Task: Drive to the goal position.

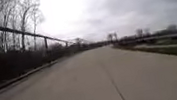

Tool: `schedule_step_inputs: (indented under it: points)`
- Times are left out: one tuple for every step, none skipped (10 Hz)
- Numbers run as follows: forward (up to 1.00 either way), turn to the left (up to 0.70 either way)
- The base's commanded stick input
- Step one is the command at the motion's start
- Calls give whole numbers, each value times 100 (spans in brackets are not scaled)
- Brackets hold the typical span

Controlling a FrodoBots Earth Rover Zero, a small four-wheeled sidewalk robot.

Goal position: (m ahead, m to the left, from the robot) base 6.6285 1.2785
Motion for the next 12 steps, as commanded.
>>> schedule_step_inputs:
  points:
    - [100, 0]
    - [100, 0]
    - [100, 0]
    - [100, 0]
    - [100, 0]
    - [100, 0]
    - [100, -5]
    - [100, -28]
    - [100, -40]
    - [100, -33]
    - [100, -9]
    - [100, 0]
